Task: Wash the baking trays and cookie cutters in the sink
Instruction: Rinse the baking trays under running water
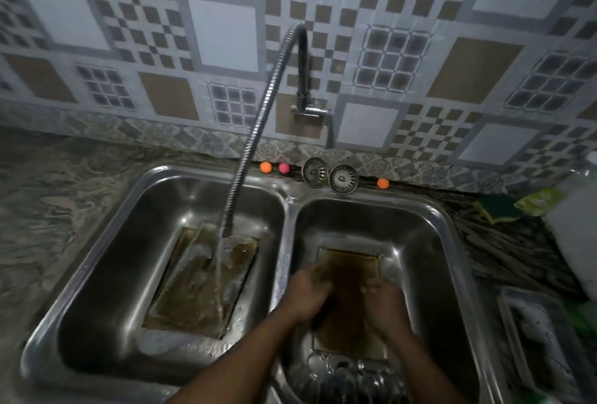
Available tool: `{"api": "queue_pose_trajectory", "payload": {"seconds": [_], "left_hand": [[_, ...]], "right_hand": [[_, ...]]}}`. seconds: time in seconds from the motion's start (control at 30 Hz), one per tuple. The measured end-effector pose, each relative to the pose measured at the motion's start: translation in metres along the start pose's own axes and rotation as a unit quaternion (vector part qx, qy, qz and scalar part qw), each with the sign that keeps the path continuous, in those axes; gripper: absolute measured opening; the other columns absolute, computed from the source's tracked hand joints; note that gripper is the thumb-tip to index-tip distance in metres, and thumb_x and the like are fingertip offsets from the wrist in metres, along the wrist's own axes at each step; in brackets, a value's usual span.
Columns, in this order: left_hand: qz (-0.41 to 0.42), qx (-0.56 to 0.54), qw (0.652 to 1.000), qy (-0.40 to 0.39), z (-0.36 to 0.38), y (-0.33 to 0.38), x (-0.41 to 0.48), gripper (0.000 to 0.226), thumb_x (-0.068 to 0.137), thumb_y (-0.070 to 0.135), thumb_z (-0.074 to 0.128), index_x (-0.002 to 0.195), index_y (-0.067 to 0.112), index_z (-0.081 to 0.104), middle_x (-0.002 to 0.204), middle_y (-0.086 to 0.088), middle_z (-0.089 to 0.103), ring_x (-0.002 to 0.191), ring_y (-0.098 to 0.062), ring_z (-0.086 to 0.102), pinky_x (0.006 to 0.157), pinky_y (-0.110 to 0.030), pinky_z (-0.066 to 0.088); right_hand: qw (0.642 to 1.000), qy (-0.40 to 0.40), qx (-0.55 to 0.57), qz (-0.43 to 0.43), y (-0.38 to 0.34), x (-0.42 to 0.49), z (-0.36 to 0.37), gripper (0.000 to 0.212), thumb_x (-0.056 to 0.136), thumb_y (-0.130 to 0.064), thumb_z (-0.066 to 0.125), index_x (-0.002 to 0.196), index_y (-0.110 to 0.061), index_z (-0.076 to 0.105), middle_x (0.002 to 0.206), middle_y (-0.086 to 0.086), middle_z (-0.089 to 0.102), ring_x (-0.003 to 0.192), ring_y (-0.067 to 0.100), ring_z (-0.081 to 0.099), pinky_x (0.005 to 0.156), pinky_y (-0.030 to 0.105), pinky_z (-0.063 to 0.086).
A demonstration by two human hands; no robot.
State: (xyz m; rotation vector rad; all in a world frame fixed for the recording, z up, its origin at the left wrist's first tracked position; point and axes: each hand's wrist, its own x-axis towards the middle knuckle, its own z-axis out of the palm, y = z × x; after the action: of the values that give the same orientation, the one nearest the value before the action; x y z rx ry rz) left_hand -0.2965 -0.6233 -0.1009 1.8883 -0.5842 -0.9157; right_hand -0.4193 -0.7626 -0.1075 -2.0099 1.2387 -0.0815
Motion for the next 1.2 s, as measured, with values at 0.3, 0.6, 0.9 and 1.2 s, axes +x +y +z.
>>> {"api": "queue_pose_trajectory", "payload": {"seconds": [0.3, 0.6, 0.9, 1.2], "left_hand": [[-0.026, -0.067, 0.976, 0.206, -0.141, -0.024, -0.037, 0.009, 0.09, 0.012, 0.066, 0.097, 0.017, 0.067, 0.089, -0.007, 0.07, 0.083, -0.023, 0.066, 0.073, -0.028, 0.05], [-0.177, 0.211, 0.939, 0.206, -0.23, -0.159, -0.074, 0.029, 0.082, 0.04, 0.062, 0.107, 0.027, 0.067, 0.099, 0.0, 0.068, 0.088, -0.023, 0.068, 0.073, -0.037, 0.059], [-0.137, 0.222, 0.954, 0.148, -0.266, -0.197, -0.06, 0.03, 0.1, 0.02, 0.038, 0.114, 0.014, 0.064, 0.114, -0.011, 0.063, 0.096, -0.024, 0.063, 0.087, -0.039, 0.056], [-0.157, 0.203, 0.953, 0.159, -0.278, -0.188, -0.043, 0.021, 0.088, 0.01, 0.055, 0.102, 0.006, 0.07, 0.1, -0.014, 0.068, 0.09, -0.028, 0.067, 0.073, -0.03, 0.053]], "right_hand": [[0.987, -0.067, 0.075, -0.128, -0.179, -0.046, 0.092, 0.01, 0.084, -0.014, 0.064, 0.078, -0.018, 0.07, 0.08, 0.005, 0.071, 0.076, 0.02, 0.065, 0.073, 0.026, 0.052], [0.986, -0.164, 0.007, 0.006, -0.16, -0.087, 0.223, 0.008, 0.088, -0.004, 0.058, 0.095, -0.007, 0.061, 0.093, 0.01, 0.066, 0.086, 0.028, 0.066, 0.076, 0.034, 0.059], [0.993, -0.089, 0.041, 0.071, -0.151, -0.097, 0.274, 0.031, 0.09, -0.026, 0.061, 0.114, -0.008, 0.054, 0.106, 0.009, 0.064, 0.096, 0.026, 0.064, 0.08, 0.036, 0.054], [0.979, 0.059, 0.182, 0.072, -0.204, -0.118, 0.241, 0.015, 0.081, -0.005, 0.067, 0.085, -0.007, 0.052, 0.068, -0.001, 0.053, 0.06, 0.008, 0.051, 0.05, 0.01, 0.039]]}}
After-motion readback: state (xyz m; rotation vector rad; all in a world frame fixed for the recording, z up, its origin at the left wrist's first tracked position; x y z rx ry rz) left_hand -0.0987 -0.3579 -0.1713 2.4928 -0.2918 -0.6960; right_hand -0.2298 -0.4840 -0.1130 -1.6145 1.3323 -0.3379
